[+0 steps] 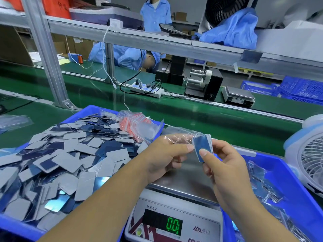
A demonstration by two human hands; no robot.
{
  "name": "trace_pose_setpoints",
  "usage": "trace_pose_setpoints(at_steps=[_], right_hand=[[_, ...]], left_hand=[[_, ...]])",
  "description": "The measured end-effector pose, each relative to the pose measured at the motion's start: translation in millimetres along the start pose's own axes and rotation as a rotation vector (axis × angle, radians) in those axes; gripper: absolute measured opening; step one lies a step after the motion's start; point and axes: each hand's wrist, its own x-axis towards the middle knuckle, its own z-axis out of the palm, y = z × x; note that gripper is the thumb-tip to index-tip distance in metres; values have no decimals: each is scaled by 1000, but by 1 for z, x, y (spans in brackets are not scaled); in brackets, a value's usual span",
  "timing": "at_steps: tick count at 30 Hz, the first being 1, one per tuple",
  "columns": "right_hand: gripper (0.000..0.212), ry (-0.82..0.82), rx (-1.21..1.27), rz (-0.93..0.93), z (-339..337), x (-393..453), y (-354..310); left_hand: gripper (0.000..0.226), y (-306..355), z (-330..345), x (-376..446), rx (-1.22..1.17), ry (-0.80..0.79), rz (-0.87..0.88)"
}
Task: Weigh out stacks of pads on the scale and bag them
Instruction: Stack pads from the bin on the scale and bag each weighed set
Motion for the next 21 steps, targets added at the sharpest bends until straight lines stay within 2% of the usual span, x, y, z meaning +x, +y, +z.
trace_pose_setpoints(at_steps=[6,10,14,21], right_hand=[[23,-79,18,31,-1,-1,-2],[24,-94,10,46,-2,-1,-3],[19,-156,-15,94,-3,0,-3],[27,-282,-52,152,-9,1,-9]], left_hand=[[25,1,0,0,-11,11,-43],[21,1,-1,0,-58,28,-56],[8,-1,0,1,22,79,-23],[18,1,-1,-1,151,38,16]])
